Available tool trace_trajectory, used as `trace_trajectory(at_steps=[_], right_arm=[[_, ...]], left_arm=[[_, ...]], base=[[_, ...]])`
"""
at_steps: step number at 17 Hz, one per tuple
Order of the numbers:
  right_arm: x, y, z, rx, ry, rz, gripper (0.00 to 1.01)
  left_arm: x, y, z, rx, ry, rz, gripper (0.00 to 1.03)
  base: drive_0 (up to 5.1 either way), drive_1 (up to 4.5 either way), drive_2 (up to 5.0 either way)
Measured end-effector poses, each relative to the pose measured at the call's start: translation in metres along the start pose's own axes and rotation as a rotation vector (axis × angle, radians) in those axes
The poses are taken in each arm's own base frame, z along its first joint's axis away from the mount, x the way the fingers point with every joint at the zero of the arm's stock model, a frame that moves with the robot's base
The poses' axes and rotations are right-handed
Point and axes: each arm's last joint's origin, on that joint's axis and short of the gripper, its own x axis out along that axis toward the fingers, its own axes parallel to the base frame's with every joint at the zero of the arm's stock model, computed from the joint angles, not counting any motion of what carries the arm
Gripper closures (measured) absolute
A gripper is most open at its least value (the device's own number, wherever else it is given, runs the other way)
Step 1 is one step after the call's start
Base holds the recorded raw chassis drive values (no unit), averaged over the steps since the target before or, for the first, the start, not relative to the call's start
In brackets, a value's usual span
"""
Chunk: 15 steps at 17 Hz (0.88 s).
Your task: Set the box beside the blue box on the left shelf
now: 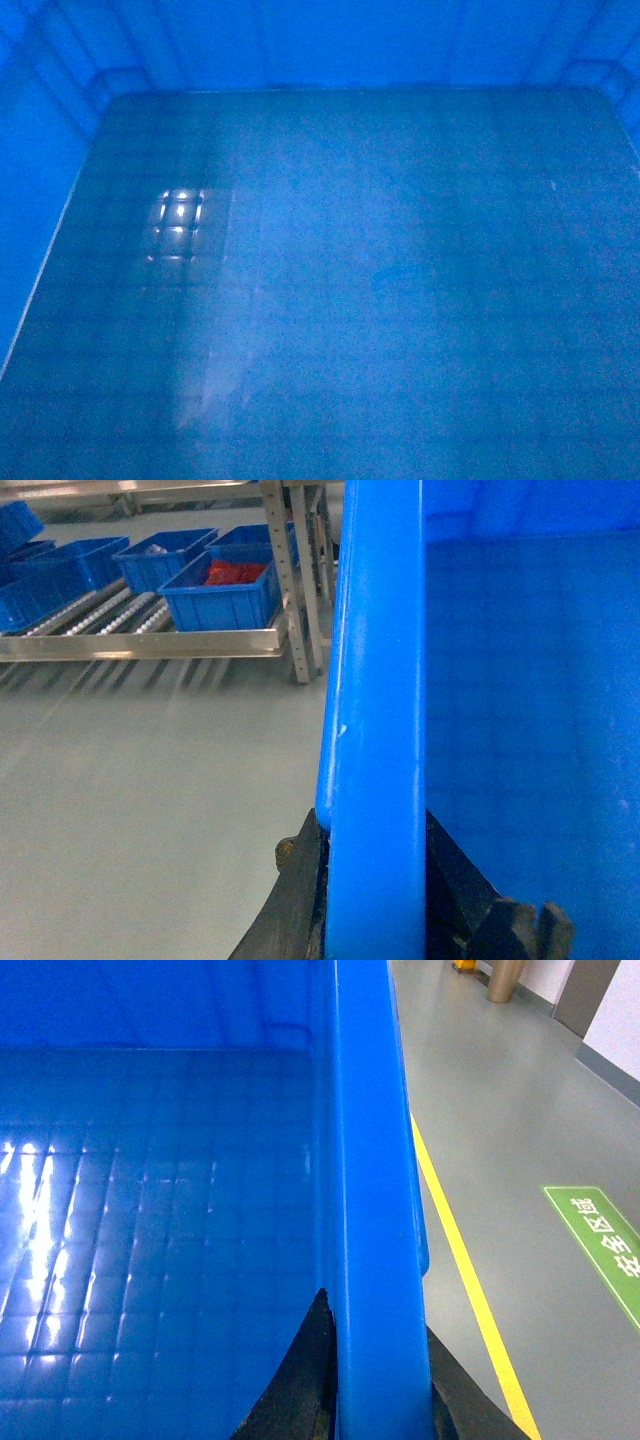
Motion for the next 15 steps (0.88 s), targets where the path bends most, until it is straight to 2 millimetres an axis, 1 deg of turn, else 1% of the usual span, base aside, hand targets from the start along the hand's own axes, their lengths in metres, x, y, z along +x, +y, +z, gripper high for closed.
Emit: trace_trajectory(at_steps=[15], right_arm=[[0.0000, -0.0001, -0.0001, -0.001, 0.001, 0.000, 0.91]], left_arm=[[0.0000, 0.0000, 0.0000, 0.001, 0.000, 0.000, 0.88]], base=[[0.0, 4.03, -4.1]])
